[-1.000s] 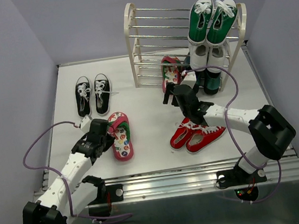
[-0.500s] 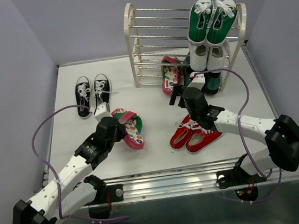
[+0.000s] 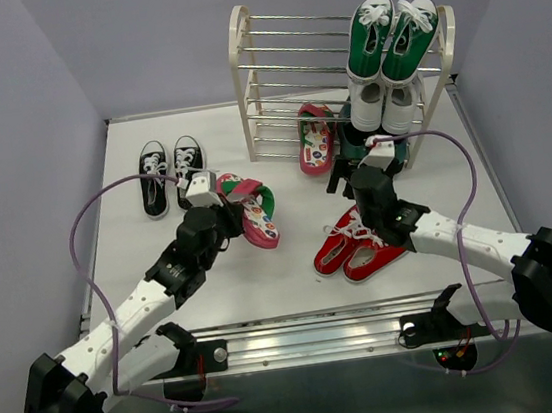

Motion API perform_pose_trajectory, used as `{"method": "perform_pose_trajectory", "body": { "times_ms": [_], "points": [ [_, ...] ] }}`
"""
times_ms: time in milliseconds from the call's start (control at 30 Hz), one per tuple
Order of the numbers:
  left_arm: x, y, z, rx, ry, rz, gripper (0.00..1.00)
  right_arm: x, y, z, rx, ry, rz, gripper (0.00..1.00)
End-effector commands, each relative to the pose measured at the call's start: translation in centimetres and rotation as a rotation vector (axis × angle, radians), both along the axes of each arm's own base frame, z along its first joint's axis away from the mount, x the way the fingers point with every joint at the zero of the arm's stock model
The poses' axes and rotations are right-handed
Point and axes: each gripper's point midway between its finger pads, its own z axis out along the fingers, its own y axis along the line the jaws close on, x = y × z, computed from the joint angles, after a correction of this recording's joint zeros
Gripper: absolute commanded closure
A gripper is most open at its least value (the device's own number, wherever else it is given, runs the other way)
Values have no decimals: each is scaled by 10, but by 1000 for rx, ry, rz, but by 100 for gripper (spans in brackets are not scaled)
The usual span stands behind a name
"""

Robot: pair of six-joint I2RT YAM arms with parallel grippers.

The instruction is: Place and organize the shoes onto the shoe shelf

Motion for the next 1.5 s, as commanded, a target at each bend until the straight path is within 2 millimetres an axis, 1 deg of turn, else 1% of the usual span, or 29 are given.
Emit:
{"method": "perform_pose_trajectory", "body": {
  "times_ms": [0,33,167,233,267,367,433,467,500,600,633,667,733,833,867,933,967,1000,1033,1100,1167,1200,1267,1400,1467],
  "points": [
    [17,-29,57,-26,-192,-93,100,2,-7,10,4,-44,-32,0],
    [20,-33,57,-17,-210,-108,100,2,-7,9,-3,-43,-31,0],
    [29,-42,37,43,-201,-130,100,2,-8,8,-10,-40,-31,0],
    [30,-46,25,55,-192,-152,100,2,-8,8,-12,-40,-31,0],
    [28,-52,27,43,-207,-183,100,2,-8,10,-12,-43,-30,0],
    [25,-55,10,67,-180,-217,100,2,-8,8,-15,-41,-30,0],
    [24,-52,-11,87,-133,-205,100,2,-7,7,-18,-37,-28,0],
    [24,-52,-16,70,-110,-196,100,2,-7,6,-21,-37,-28,0],
    [23,-50,-30,79,-76,-187,100,2,-7,6,-21,-37,-29,0],
    [22,-43,-49,53,-4,-145,100,2,-7,6,-24,-35,-27,0],
    [24,-38,-58,53,24,-124,100,3,-7,5,-24,-35,-27,0],
    [25,-34,-61,45,37,-104,100,2,-7,6,-23,-36,-27,0],
    [26,-25,-73,37,73,-67,100,2,-7,5,-23,-34,-23,0],
    [25,-22,-83,35,103,-74,100,2,-6,4,-23,-31,-20,0],
    [25,-21,-85,36,111,-70,96,2,-6,4,-26,-30,-20,0],
    [27,-17,-92,49,125,-62,73,2,-6,2,-25,-26,-18,0],
    [30,-11,-95,56,129,-34,63,2,-5,2,-20,-26,-17,0],
    [29,-8,-102,67,145,-23,56,2,-4,1,-18,-26,-13,0],
    [31,-6,-105,79,148,-18,52,2,-4,1,-18,-26,-13,0],
    [33,-4,-108,86,160,-7,41,2,-4,2,-17,-27,-13,0],
    [34,-3,-112,90,172,2,35,2,-4,2,-18,-27,-13,0],
    [35,-3,-112,89,175,10,29,2,-4,3,-17,-28,-11,0],
    [37,2,-113,101,178,38,26,2,-3,3,-15,-27,-10,0],
    [42,0,-111,108,174,45,27,3,-4,2,-20,-26,-14,0],
    [47,-3,-116,120,184,40,28,3,-4,2,-22,-26,-17,0]
  ]
}}
